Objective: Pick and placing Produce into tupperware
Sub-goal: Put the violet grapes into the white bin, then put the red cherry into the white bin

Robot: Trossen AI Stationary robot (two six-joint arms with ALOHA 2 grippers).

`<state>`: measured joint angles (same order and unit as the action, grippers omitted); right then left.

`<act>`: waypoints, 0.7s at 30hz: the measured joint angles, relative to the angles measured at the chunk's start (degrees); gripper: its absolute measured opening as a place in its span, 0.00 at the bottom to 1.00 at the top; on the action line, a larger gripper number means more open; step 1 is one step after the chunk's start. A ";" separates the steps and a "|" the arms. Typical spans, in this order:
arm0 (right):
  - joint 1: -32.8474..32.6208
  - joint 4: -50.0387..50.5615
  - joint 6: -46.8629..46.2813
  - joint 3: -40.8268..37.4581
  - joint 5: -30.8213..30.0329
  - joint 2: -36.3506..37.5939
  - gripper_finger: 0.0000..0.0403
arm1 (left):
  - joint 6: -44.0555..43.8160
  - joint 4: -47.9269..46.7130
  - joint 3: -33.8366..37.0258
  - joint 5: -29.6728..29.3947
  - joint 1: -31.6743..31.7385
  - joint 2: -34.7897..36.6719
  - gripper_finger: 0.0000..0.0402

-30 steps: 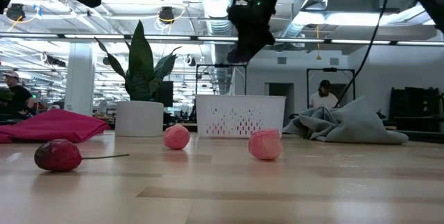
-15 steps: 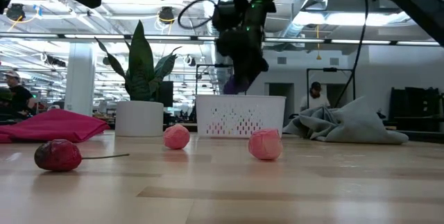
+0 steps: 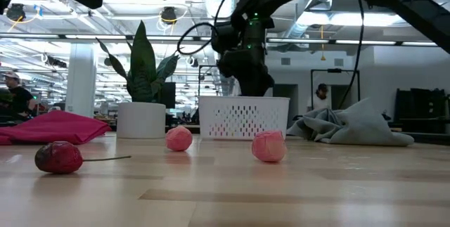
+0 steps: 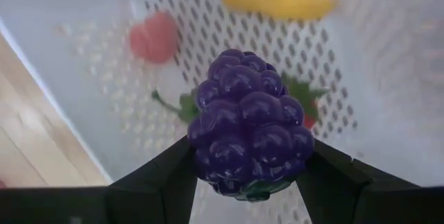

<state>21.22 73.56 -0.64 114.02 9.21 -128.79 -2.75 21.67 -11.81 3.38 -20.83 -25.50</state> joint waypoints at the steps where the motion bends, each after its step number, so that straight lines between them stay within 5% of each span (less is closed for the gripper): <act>1: -0.18 -0.91 -0.01 0.05 -0.30 0.06 0.60 | -0.05 0.00 0.00 0.00 0.01 -0.01 0.31; 14: -0.25 -1.28 0.72 0.11 -4.76 0.11 0.82 | -0.27 -0.04 0.00 0.02 -0.01 -0.02 0.31; 21: -0.21 -0.05 3.52 0.04 -4.63 3.92 0.85 | -0.16 -0.07 0.00 -0.36 0.01 0.00 0.31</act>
<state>21.01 73.51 2.88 114.06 4.58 -124.87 -2.92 21.60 -11.81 3.01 -20.82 -25.50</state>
